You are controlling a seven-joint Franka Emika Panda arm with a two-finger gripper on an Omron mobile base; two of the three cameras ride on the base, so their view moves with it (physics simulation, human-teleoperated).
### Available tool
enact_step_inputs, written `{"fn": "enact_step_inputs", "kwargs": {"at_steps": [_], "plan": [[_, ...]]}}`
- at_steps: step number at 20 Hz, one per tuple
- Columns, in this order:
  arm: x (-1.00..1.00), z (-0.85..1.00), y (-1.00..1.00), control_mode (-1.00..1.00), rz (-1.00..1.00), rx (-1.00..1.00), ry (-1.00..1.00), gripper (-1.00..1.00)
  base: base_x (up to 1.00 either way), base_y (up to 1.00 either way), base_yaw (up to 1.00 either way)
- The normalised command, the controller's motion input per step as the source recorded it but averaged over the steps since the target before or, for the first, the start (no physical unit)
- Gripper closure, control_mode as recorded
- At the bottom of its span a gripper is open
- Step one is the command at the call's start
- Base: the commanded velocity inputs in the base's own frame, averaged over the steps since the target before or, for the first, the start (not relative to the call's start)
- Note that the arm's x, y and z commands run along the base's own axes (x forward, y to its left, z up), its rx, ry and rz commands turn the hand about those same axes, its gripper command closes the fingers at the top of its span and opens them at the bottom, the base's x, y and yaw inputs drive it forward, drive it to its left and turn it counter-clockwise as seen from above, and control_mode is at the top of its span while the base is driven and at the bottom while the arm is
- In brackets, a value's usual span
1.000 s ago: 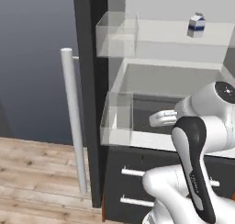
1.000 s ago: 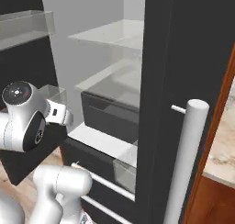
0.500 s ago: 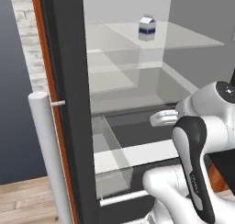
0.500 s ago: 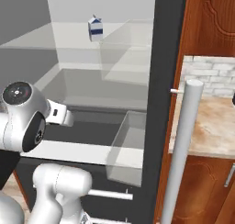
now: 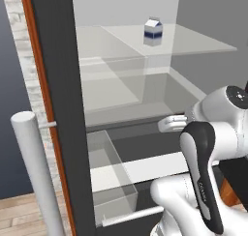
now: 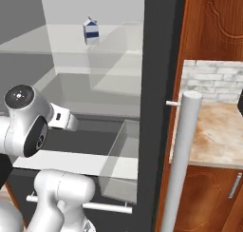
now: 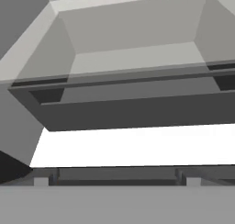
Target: Take a sugar cube from the saucer and place it inside the coffee. Then, grab milk from the fridge and place it next to the coffee on the counter to sweeten the coffee.
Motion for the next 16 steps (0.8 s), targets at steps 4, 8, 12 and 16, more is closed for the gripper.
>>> {"fn": "enact_step_inputs", "kwargs": {"at_steps": [4, 8, 12, 16], "plan": [[0.00, 0.00, 0.00, 1.00, 0.00, 0.00, 0.00, -1.00, 0.03, -0.15, 0.00], [0.04, 0.36, 0.00, -1.00, -0.01, 0.00, -0.07, -1.00, 0.03, 0.00, 0.00], [0.16, 0.99, 0.00, -1.00, -0.03, -0.02, -0.21, -1.00, 0.00, 0.00, 0.00], [0.29, 1.00, 0.00, -1.00, -0.11, -0.01, -0.10, -1.00, 0.00, 0.00, 0.00]]}}
